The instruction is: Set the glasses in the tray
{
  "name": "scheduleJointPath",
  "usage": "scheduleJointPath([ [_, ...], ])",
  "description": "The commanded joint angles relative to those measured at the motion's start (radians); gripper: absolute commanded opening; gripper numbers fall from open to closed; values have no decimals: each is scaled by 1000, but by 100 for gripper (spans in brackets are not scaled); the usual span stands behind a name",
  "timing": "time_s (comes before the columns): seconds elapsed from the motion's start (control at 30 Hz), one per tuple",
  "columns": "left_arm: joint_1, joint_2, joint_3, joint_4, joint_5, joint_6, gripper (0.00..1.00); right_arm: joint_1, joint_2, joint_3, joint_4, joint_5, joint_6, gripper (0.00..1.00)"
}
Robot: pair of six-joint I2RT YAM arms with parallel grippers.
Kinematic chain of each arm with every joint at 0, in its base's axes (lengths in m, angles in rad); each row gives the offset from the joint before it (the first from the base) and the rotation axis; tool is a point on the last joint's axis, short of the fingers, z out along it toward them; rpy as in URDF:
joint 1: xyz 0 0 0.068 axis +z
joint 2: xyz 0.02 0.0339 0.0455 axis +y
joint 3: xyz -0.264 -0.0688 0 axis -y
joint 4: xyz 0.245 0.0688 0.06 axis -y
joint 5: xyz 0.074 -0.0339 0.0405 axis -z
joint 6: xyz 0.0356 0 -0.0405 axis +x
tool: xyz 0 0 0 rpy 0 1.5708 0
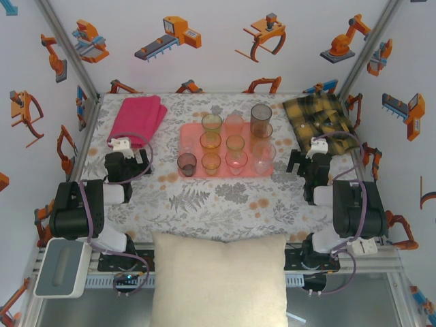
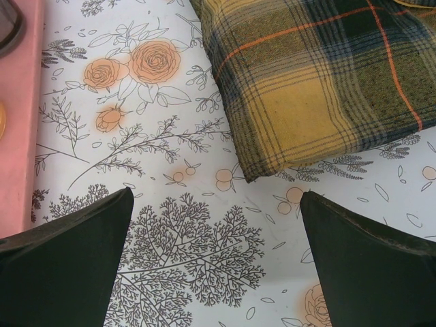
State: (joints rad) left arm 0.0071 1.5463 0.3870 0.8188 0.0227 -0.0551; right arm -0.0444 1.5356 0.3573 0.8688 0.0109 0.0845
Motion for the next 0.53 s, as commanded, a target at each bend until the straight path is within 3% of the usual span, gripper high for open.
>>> scheduleJointPath([
  [0.0, -2, -6, 21, 14, 1, 13, 97, -7, 9, 25, 16, -9, -13, 99],
  [0.5, -2, -5, 21, 14, 2, 13, 97, -7, 9, 29, 7, -11, -12, 99],
])
